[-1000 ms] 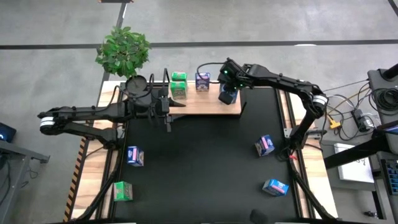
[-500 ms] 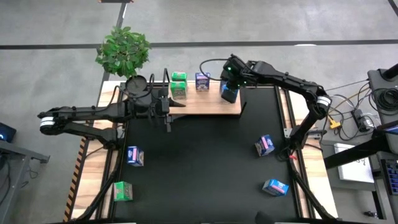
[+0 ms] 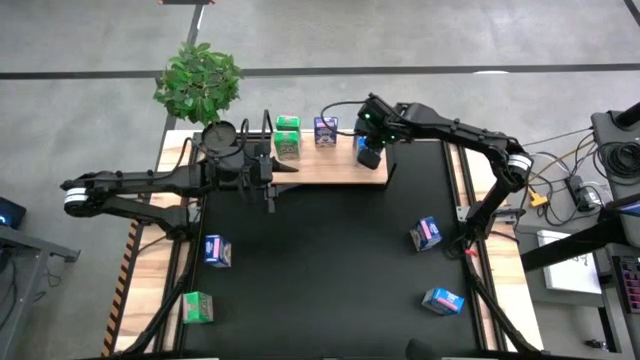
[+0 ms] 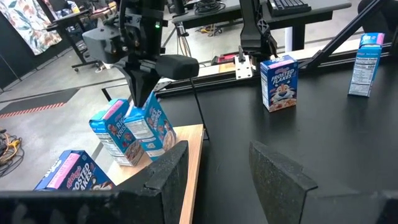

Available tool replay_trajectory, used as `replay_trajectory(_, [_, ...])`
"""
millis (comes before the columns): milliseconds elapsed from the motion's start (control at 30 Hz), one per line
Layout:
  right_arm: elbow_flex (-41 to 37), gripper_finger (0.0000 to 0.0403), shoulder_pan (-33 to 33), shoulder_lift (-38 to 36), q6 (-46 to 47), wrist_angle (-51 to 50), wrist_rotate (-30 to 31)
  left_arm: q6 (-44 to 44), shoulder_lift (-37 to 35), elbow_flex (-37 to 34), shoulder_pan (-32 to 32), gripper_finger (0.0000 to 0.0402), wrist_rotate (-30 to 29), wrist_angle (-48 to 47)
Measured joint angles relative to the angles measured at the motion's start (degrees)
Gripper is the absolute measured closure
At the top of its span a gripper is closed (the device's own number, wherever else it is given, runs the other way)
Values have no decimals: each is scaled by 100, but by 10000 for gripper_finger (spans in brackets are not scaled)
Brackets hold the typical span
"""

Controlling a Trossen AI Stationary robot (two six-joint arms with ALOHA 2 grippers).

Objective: Stack cereal on shelf
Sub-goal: Put the left light blue cereal box aligned with the other light blue cereal box on the shelf

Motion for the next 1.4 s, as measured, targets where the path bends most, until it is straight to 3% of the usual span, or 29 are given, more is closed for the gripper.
replay_trajectory(400, [-193,390,2,0,290,435,-9,0,0,0,-1,249,1,0])
replay_trajectory(1400, [-7,390,2,-35,636,259,2,0,0,0,-1,249,0,0])
